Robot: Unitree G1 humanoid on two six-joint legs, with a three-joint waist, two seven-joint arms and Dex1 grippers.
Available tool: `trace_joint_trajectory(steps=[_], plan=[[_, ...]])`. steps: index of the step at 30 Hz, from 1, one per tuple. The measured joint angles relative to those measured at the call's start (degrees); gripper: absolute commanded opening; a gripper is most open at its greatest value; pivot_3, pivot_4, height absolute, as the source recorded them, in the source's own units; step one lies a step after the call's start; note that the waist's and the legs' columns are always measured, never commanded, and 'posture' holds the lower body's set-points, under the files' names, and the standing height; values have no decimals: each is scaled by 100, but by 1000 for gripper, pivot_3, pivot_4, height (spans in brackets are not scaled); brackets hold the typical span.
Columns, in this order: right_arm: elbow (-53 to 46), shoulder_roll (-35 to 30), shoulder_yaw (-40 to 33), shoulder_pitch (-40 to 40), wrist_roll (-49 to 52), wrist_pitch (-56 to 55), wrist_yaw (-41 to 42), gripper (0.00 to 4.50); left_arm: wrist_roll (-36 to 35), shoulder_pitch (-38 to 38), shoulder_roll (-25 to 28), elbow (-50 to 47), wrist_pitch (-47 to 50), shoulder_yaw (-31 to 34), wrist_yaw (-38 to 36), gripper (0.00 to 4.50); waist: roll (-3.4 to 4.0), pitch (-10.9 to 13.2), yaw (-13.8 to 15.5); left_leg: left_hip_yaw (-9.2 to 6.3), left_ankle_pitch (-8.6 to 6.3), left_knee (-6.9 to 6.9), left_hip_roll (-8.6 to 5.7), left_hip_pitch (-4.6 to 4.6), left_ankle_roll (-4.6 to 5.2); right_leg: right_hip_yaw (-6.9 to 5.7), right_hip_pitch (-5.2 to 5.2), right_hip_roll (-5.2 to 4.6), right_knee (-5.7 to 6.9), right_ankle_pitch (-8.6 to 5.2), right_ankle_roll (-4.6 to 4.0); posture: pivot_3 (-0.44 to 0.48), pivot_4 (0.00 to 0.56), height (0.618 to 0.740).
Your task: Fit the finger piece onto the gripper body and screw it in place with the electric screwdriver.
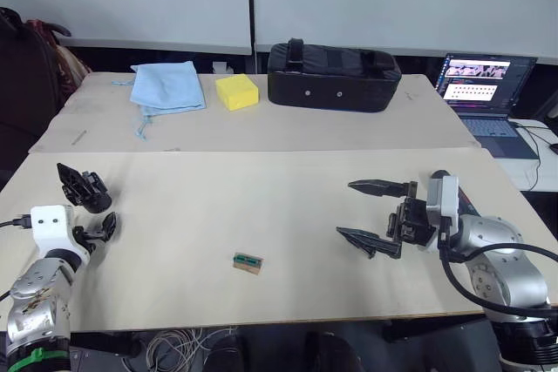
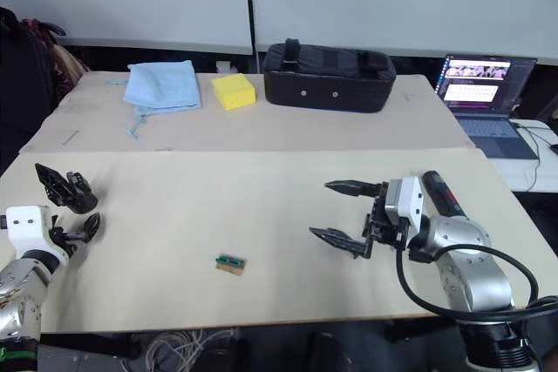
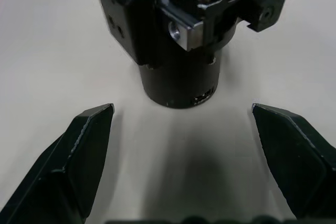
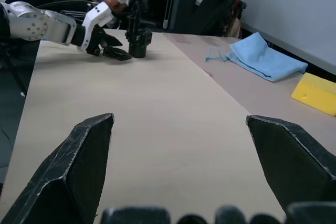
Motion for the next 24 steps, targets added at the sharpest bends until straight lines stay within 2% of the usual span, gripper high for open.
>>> trace_joint_trajectory(steps=[9, 12, 15, 19, 22, 24], plan=[[-116, -148, -93, 276, -65, -23, -76, 4468, 301, -952, -2, 1254, -661, -237, 178, 4500, -2, -1, 58, 2, 0, 4, -4, 0, 0, -1, 4, -2, 0, 0, 0, 0, 150, 740], [-164, -177, -153, 468, -147, -63, -102, 4500, 348, -1108, 8, 1592, -966, -277, 113, 3616, -1, -1, 58, 2, 0, 4, -4, 1, 0, -1, 5, -2, 2, 0, 0, 0, 150, 740], [-159, -263, -198, 738, -257, -177, -66, 4500, 342, -1253, 43, 1998, -1281, -270, 25, 2270, 0, -2, 67, 2, 0, 4, -4, 5, 0, -1, 6, -2, 6, 0, 0, 0, 150, 740], [-50, -362, -278, 1149, -397, -375, 56, 4500, 192, -1362, -7, 2389, -1801, -223, -418, 2266, 6, -5, 91, 2, 0, 4, -4, 6, 0, -1, 7, -5, 8, 0, 0, 0, 150, 740], [68, -479, -430, 1485, -462, -488, 157, 4500, -236, -1240, -265, 2129, -2062, -256, -1314, 2266, 3, -3, 148, 3, 0, 10, -12, -13, 0, -1, 2, -13, -2, 0, 0, 0, 150, 740], [46, -518, -526, 1601, -453, -519, 184, 4500, -366, -1160, -314, 1777, -2040, -504, -1930, 2266, -18, 8, 160, -2, 0, 13, -17, -27, 1, -3, -3, -13, -4, 0, 0, 0, 150, 740]])
